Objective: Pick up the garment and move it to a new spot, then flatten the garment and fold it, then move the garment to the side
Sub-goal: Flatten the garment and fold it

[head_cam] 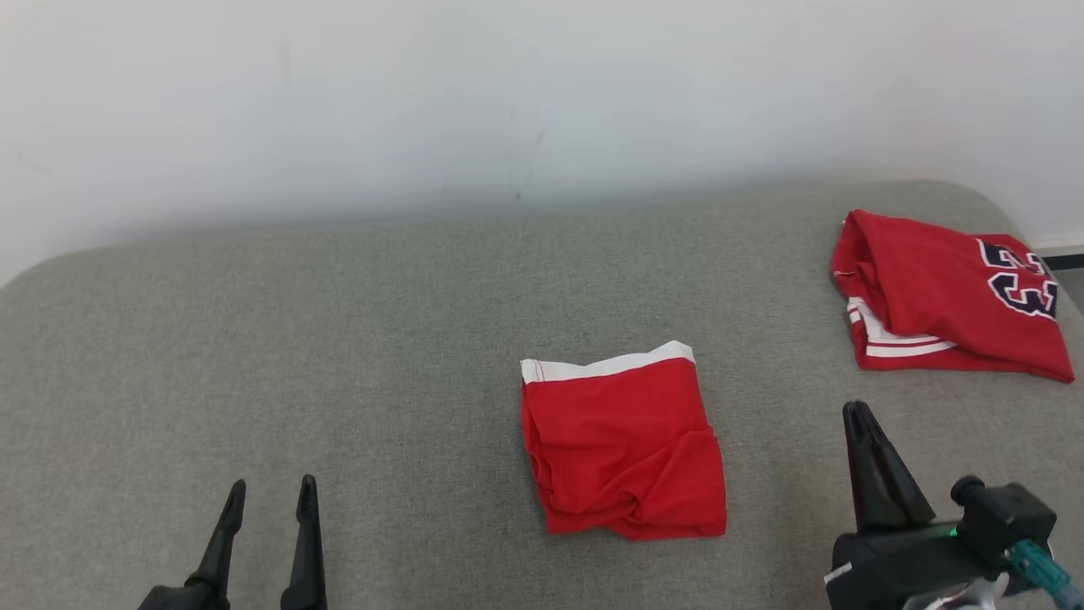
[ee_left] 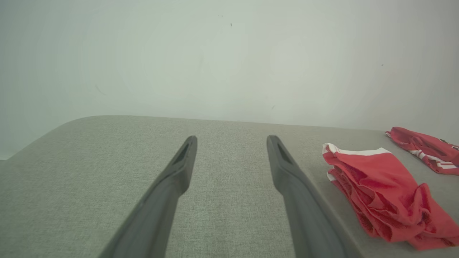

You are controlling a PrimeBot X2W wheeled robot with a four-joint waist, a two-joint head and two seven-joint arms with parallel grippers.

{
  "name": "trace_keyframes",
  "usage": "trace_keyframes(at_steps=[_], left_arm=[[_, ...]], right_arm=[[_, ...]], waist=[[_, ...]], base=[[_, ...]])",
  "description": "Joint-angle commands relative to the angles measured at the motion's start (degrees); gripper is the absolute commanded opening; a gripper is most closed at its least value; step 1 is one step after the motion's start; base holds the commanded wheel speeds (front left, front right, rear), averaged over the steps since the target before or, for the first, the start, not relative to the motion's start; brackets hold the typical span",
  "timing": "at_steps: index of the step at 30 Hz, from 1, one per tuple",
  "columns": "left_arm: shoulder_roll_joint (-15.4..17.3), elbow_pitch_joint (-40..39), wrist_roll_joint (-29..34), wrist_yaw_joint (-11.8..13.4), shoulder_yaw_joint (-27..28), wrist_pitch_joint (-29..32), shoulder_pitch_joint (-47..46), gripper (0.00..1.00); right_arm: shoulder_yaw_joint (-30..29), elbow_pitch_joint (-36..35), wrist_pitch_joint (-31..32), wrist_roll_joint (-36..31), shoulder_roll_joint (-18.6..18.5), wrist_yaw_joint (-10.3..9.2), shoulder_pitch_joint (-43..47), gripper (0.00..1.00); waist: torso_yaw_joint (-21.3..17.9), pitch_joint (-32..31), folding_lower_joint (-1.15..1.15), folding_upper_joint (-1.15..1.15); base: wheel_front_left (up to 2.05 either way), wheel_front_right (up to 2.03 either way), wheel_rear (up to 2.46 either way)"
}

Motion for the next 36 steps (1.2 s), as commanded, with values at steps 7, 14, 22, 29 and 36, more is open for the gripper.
trace_keyframes(at_steps=[7,14,22,29,36], left_arm=[[-0.01,-1.03,0.67,0.18,2.95,-0.15,2.69,1.0],[0.31,-1.25,1.76,0.15,3.53,-0.15,4.11,1.0],[0.91,-1.82,1.82,0.11,2.28,-0.15,5.9,1.0],[1.59,-1.84,1.19,0.09,0.42,-0.15,6.31,1.0],[2.49,-2.04,0.06,0.09,-0.91,-0.15,6.68,1.0]], right_arm=[[-0.43,-1.06,-0.04,-1.0,0.83,-0.18,3.88,1.0],[-0.95,-1.48,-0.05,-1.77,1.13,-0.18,5.27,1.0],[-0.89,-2.34,-0.05,-3.06,1.49,-0.18,6.05,1.0],[-0.89,-1.02,-0.05,-3.0,0.9,-0.18,5.04,1.0],[-1.17,0.42,-0.05,-2.74,1.21,-0.18,4.61,1.0]], waist=[[-1.38,-2.03,0.01,0.0],[-0.8,-2.63,0.01,0.0],[0.14,-3.33,0.01,0.0],[1.37,-3.83,0.01,0.0],[2.24,-4.21,0.01,0.0]], base=[[0.0,0.0,0.0],[0.0,0.0,0.0],[0.0,0.0,0.0],[0.0,0.0,0.0],[0.0,0.0,0.0]])
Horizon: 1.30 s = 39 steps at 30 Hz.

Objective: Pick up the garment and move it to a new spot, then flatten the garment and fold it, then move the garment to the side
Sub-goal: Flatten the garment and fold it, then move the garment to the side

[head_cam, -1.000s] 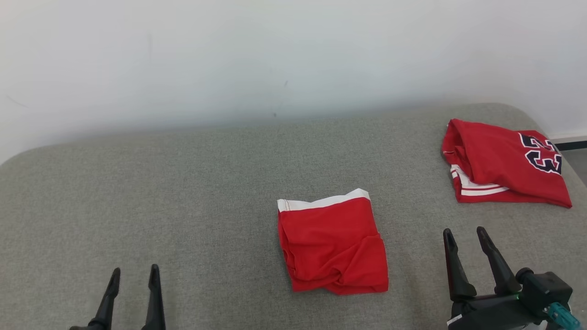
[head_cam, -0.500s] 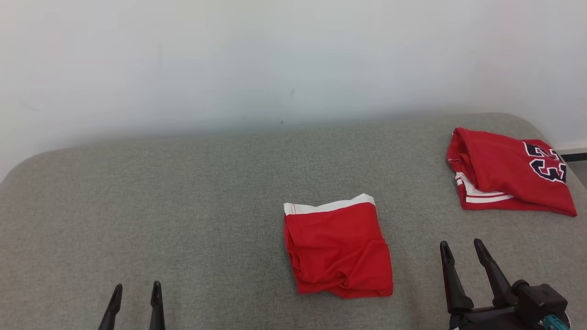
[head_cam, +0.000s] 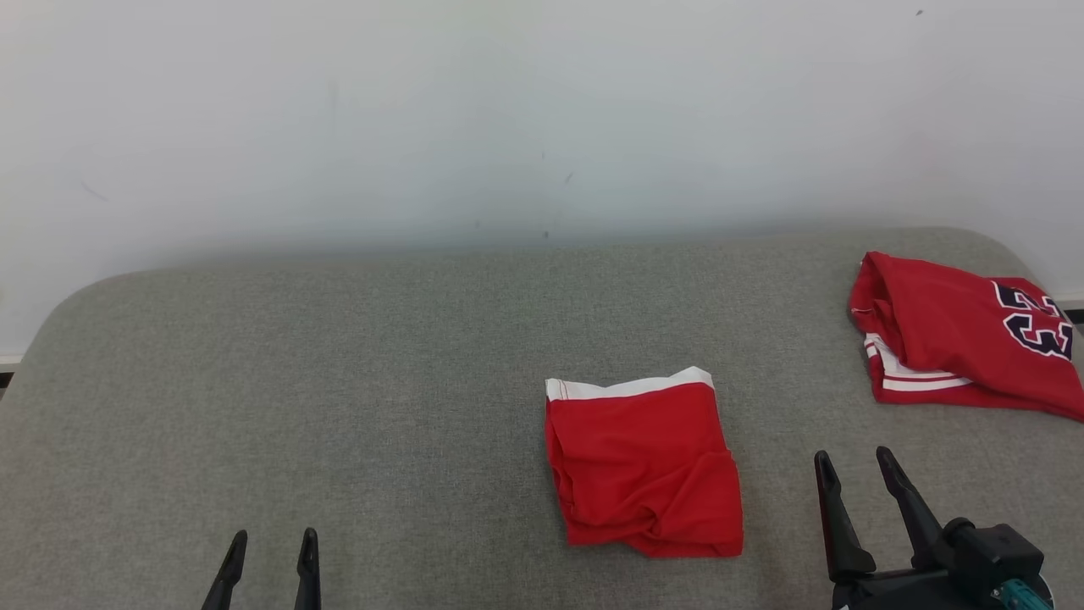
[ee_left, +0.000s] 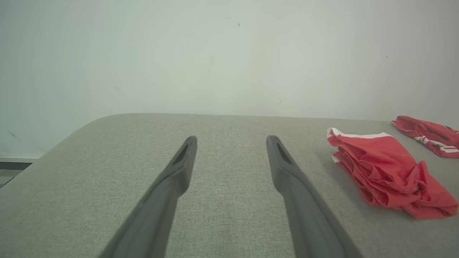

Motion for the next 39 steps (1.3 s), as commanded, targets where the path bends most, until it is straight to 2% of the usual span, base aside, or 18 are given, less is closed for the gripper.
trace_keyframes(at_steps=[1,39], left_arm=[[0.37,-0.24,-0.55,0.1,-0.23,-0.15,0.73,1.0],[0.9,-0.38,0.59,0.09,-0.7,-0.15,0.21,1.0]], right_arm=[[-0.12,0.14,-0.05,0.12,0.03,-0.18,-0.36,1.0],[0.72,2.81,-0.05,0.65,0.57,-0.18,-0.05,1.0]], waist=[[0.11,-0.06,0.0,0.0],[0.9,0.07,0.0,0.0]], base=[[0.0,0.0,0.0],[0.0,0.0,0.0]])
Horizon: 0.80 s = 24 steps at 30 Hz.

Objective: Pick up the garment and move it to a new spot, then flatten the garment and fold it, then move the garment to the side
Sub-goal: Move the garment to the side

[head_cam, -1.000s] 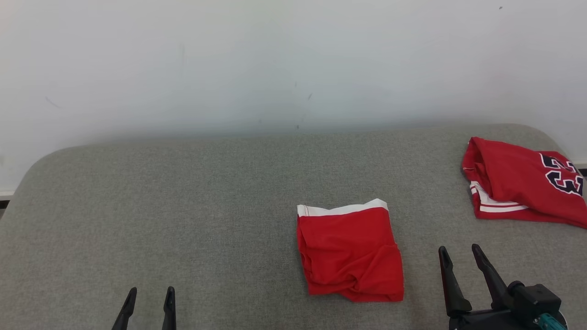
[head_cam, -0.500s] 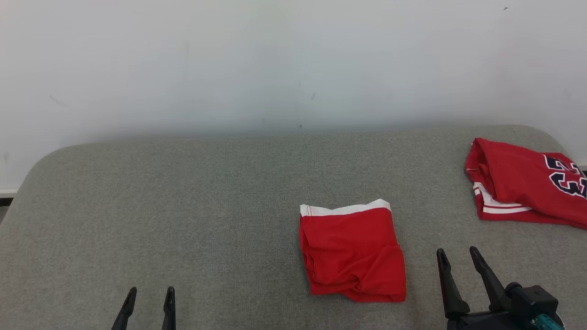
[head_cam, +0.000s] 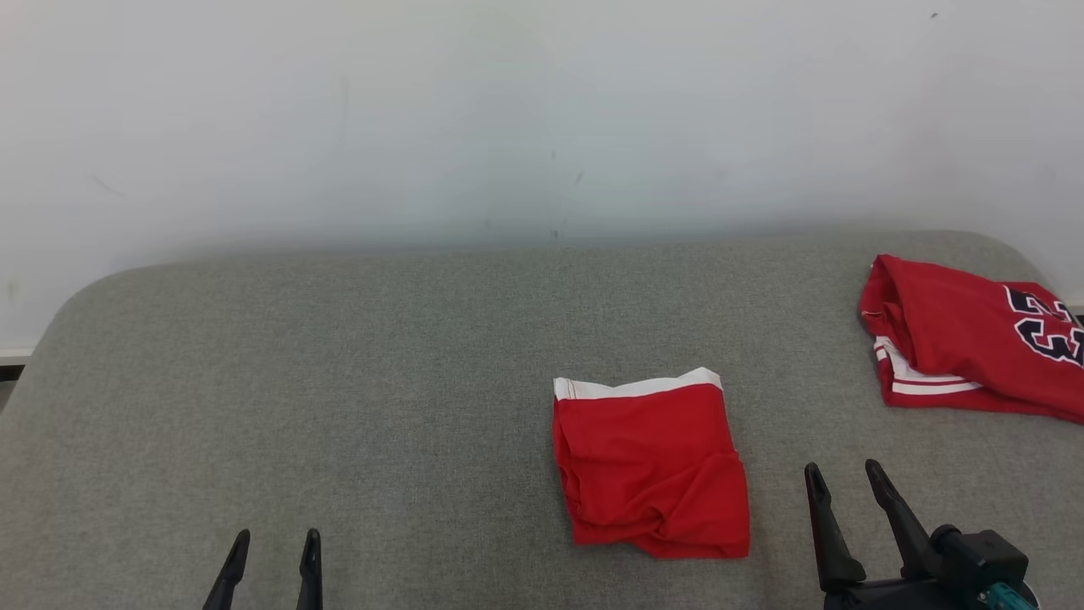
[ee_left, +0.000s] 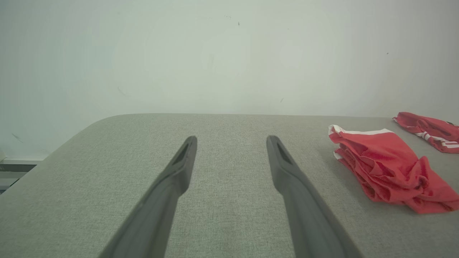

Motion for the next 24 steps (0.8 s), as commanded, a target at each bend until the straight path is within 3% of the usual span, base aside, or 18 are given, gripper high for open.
trace_keyframes(at_steps=[1,13,24], left_arm=[[0.06,-0.22,0.36,0.09,0.19,-0.15,0.11,1.0],[-0.36,0.3,1.18,0.09,-0.08,-0.15,-1.77,1.0],[-1.08,1.31,0.86,0.09,-1.67,-0.15,-3.72,1.0]], right_arm=[[-0.05,0.04,-0.05,0.23,0.11,-0.18,0.29,1.0],[1.34,2.86,1.73,0.78,-1.1,-0.18,-3.1,1.0],[4.3,16.6,5.9,0.58,-2.87,-0.18,-14.0,1.0]], waist=[[-0.02,0.07,0.0,0.0],[1.79,1.19,0.0,0.0],[5.92,2.86,0.0,0.0]], base=[[0.0,0.0,0.0],[0.0,0.0,0.0],[0.0,0.0,0.0]])
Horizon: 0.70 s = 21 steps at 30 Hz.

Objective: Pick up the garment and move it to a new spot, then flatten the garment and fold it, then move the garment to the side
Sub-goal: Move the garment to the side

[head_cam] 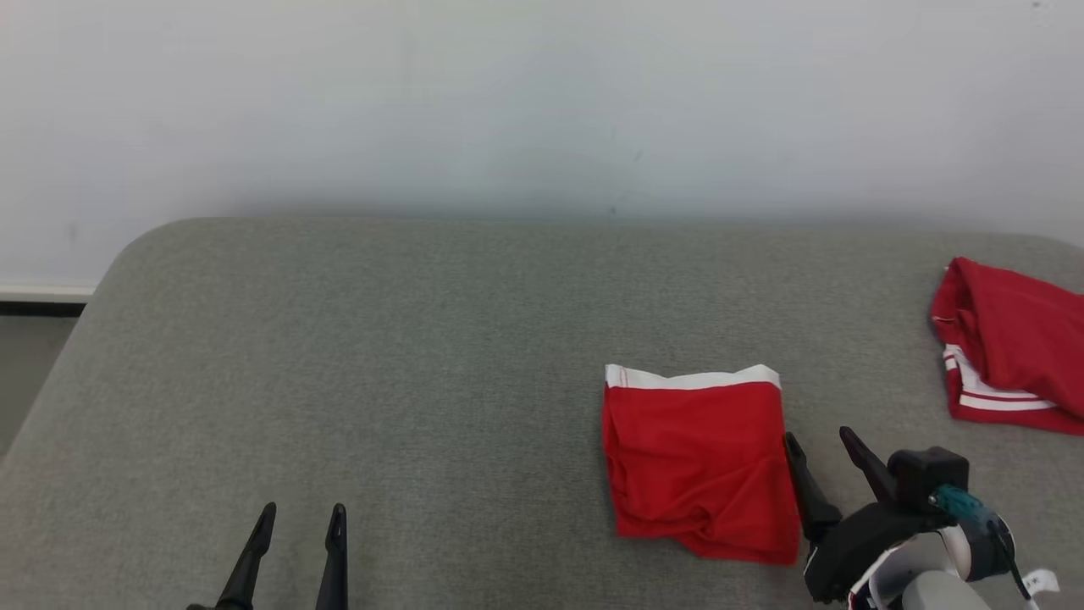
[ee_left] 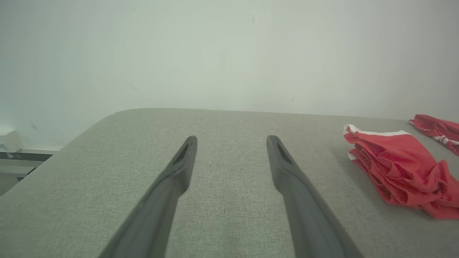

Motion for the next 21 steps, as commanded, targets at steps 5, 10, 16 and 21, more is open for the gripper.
trace_keyframes(at_steps=[5,10,16,21], left_arm=[[-0.23,0.29,-0.03,0.09,-0.57,-0.15,-1.32,1.0],[-0.39,0.34,-0.09,0.09,-1.21,-0.15,-2.21,1.0],[-0.76,0.83,-0.19,0.09,-1.53,-0.15,-3.93,1.0],[-0.84,1.3,-0.19,0.09,-1.41,-0.15,-4.94,1.0]], right_arm=[[0.94,8.0,0.17,0.57,-0.62,-0.18,-4.95,1.0],[1.98,16.27,0.64,1.65,-0.47,-0.18,-9.01,1.0],[2.92,23.85,0.27,3.53,0.17,-0.18,-12.52,1.0],[4.65,28.16,0.46,5.74,2.24,-0.17,-13.64,0.6]], waist=[[2.87,1.77,0.0,0.0],[4.18,3.18,0.0,0.0],[4.9,4.85,0.0,0.0],[5.09,5.23,0.0,0.0]], base=[[0.0,0.0,0.0],[0.0,0.0,0.0],[0.0,0.0,0.0],[0.0,0.0,0.0]])
